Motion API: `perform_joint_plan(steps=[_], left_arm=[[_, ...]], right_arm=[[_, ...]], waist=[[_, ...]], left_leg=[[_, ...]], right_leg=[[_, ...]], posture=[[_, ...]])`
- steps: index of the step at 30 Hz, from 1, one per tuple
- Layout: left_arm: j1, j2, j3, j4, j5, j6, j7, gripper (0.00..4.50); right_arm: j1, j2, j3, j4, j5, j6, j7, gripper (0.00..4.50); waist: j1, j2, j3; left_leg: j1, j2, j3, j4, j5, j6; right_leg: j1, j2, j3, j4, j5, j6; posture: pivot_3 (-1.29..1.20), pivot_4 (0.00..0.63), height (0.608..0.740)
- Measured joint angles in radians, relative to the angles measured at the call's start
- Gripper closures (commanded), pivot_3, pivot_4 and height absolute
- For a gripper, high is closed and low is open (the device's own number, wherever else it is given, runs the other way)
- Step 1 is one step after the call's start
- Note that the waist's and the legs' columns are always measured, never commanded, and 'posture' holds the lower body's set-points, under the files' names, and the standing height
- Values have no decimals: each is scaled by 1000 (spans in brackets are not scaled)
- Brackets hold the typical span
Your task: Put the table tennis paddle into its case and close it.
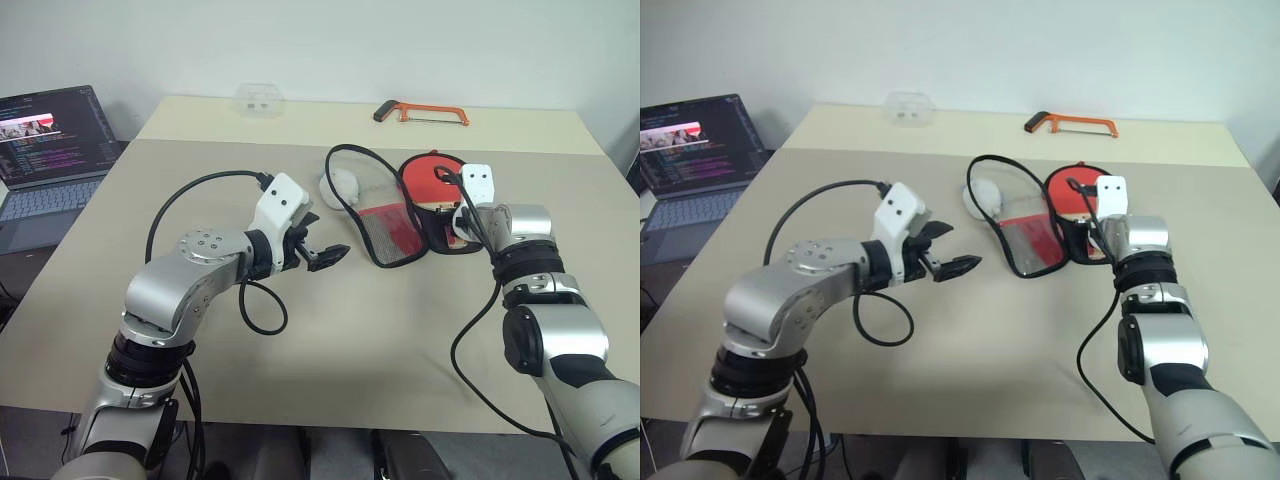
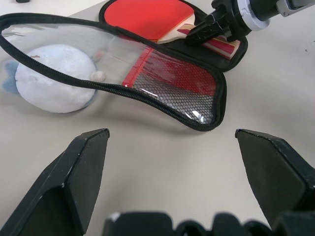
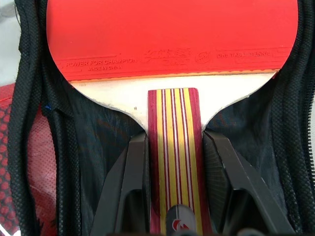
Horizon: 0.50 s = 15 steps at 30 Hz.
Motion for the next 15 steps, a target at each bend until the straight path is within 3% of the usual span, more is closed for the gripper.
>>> perform_joint_plan(steps=[7, 15], left_arm=[[0, 16, 12, 0, 0, -2, -7, 0], [2, 71, 20, 31, 11, -33, -47, 0]], right_arm=[[0, -14, -1, -25, -5, 39, 9, 101], [22, -97, 25, -332, 14, 259, 83, 42]], waist=[[0, 0, 0], [2, 0, 0]], left_leg=[[0, 0, 0, 0, 0, 0], [0, 0, 0, 0, 0, 0]], right_leg=[[0, 0, 0, 0, 0, 0], [0, 0, 0, 0, 0, 0]], posture=[[0, 150, 740], [0, 150, 740]])
